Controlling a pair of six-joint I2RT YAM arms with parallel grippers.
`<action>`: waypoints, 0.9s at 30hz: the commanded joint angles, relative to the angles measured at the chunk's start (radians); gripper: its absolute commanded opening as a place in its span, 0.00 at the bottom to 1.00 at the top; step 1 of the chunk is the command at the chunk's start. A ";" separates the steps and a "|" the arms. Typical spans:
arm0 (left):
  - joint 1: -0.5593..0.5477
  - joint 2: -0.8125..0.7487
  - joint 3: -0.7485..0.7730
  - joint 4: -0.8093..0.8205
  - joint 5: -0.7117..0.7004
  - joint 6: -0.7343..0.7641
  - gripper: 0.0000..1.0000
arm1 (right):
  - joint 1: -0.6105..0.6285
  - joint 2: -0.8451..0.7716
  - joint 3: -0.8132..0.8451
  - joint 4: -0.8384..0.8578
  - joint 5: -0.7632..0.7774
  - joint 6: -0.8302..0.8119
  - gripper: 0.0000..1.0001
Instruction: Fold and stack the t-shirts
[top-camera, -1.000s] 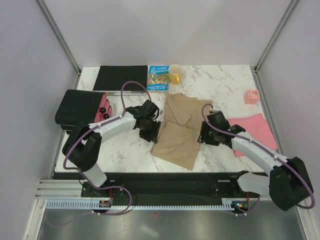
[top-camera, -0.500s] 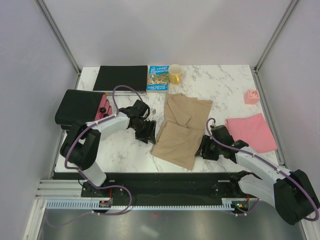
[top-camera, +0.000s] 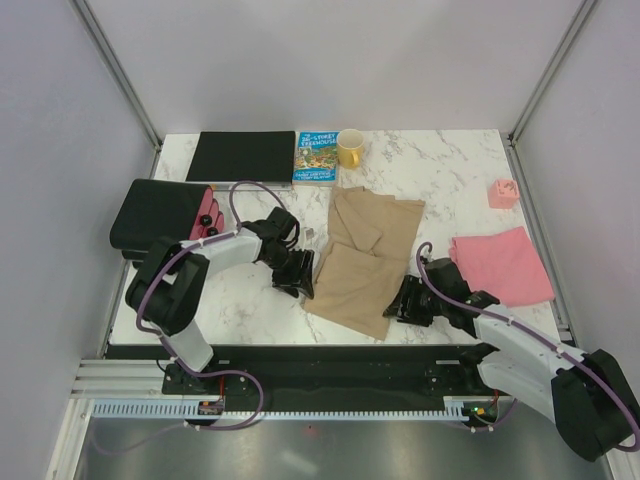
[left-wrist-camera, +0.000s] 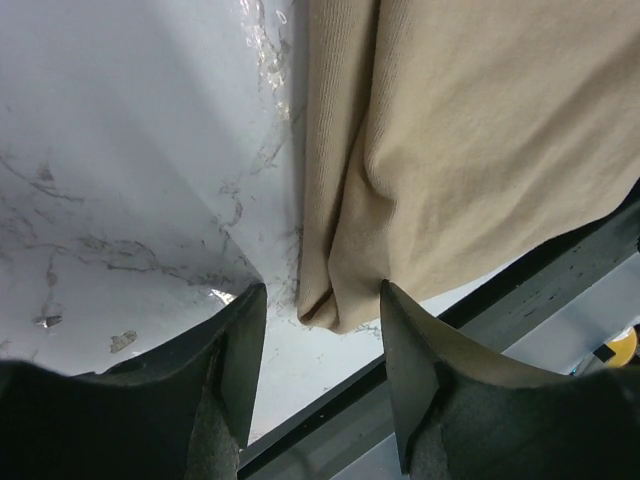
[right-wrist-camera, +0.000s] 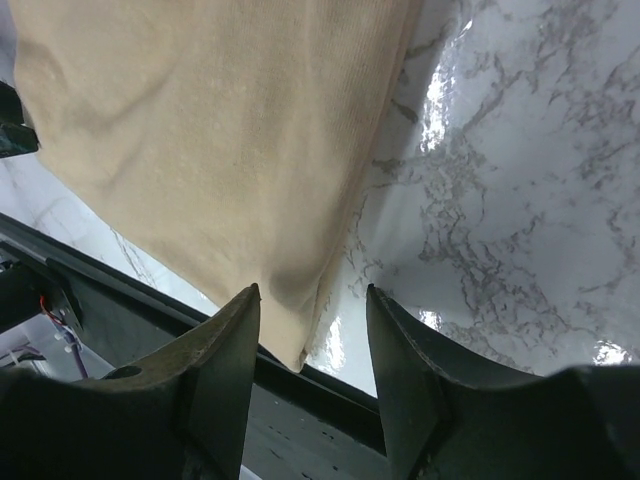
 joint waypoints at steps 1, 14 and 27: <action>-0.002 0.037 0.002 0.035 0.054 -0.014 0.57 | 0.012 0.003 -0.042 -0.004 0.004 0.012 0.55; -0.004 0.072 -0.001 0.055 0.057 -0.015 0.55 | 0.104 0.052 -0.056 0.049 0.045 0.065 0.54; -0.005 0.078 -0.011 0.057 0.042 -0.003 0.48 | 0.158 0.169 -0.031 0.121 0.105 0.077 0.43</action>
